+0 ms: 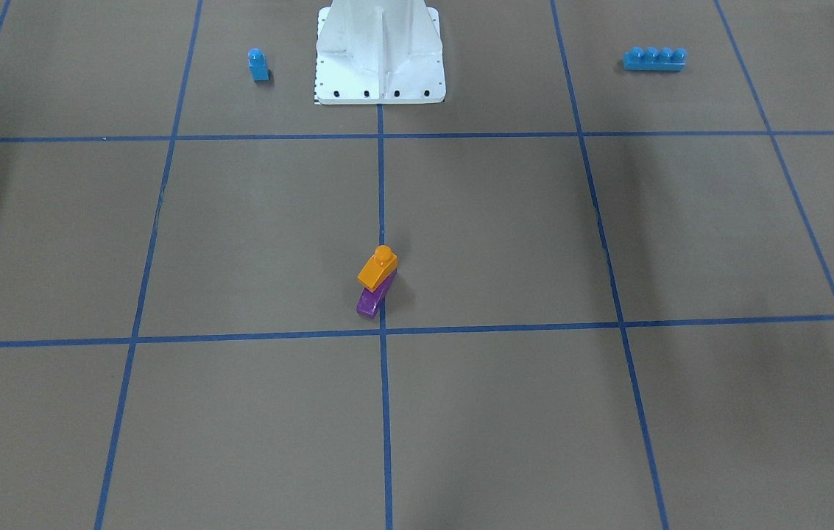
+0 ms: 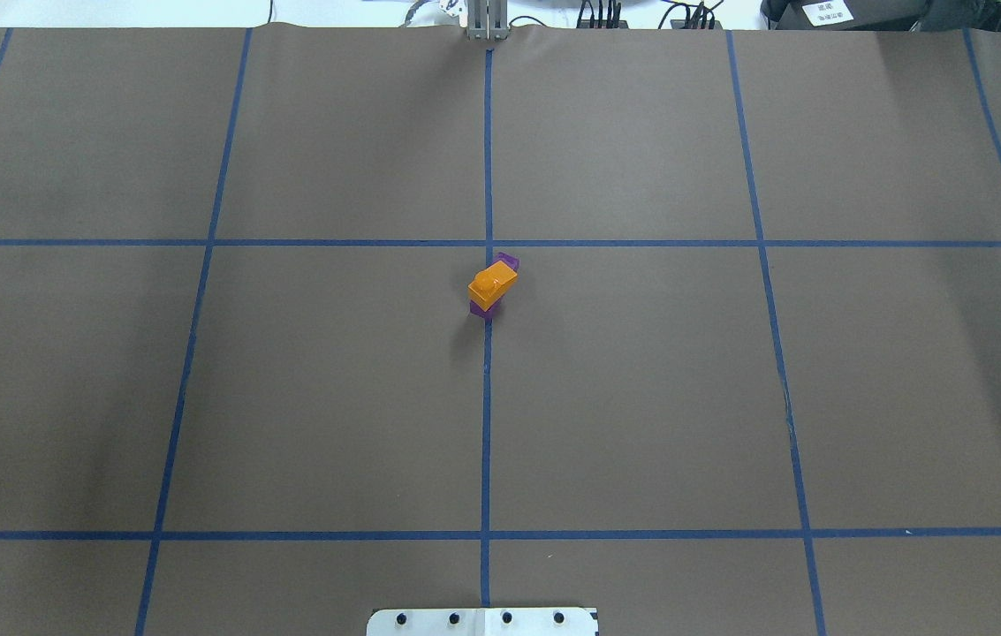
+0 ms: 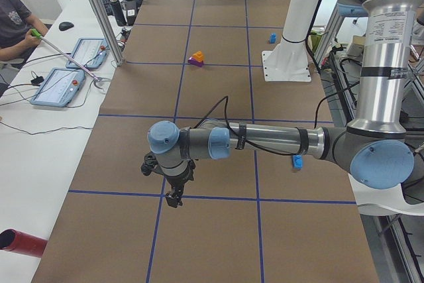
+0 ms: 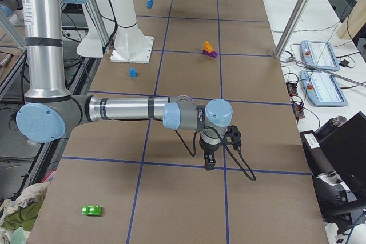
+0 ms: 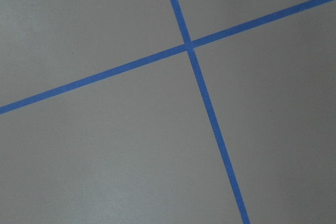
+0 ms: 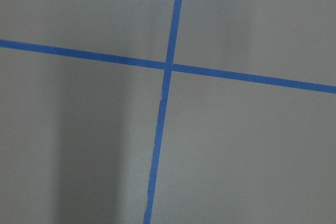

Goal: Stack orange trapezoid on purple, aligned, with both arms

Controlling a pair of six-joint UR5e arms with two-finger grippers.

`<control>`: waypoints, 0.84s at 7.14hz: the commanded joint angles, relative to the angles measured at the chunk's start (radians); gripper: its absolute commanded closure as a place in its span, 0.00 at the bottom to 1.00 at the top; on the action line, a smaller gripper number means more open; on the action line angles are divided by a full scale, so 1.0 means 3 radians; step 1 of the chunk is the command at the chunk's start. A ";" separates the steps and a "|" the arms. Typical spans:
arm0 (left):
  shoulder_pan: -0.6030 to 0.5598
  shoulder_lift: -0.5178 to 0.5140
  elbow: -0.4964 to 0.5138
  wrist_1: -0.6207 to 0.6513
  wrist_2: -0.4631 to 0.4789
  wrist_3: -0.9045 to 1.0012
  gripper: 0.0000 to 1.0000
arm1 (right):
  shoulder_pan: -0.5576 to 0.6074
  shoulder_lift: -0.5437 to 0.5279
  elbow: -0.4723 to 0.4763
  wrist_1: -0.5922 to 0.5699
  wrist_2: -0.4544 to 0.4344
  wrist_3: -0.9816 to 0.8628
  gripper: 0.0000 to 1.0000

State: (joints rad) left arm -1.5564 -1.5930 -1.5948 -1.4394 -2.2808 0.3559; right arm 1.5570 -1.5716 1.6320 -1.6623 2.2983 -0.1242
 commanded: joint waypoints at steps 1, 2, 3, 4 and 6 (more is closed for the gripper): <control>-0.0002 -0.0033 0.0008 -0.0003 0.0004 -0.0010 0.00 | 0.0000 -0.0013 -0.0040 0.0003 0.0044 0.0020 0.00; -0.0002 -0.0044 -0.0007 -0.0003 -0.0001 -0.0005 0.00 | 0.0000 -0.0018 -0.0030 0.0003 0.0080 0.0035 0.00; -0.0002 -0.0044 -0.0012 -0.0003 0.0004 -0.0010 0.00 | 0.0000 -0.0008 -0.0020 0.0003 0.0141 0.0132 0.00; -0.0002 -0.0044 -0.0017 -0.0003 -0.0001 -0.0005 0.00 | 0.0000 -0.0008 -0.0010 0.0003 0.0177 0.0143 0.00; -0.0002 -0.0054 -0.0017 -0.0003 -0.0001 -0.0005 0.00 | 0.0000 -0.0008 -0.0005 0.0003 0.0177 0.0143 0.00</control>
State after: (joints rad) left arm -1.5570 -1.6075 -1.5994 -1.4404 -2.2809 0.3542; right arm 1.5570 -1.5740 1.6289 -1.6613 2.3492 -0.0830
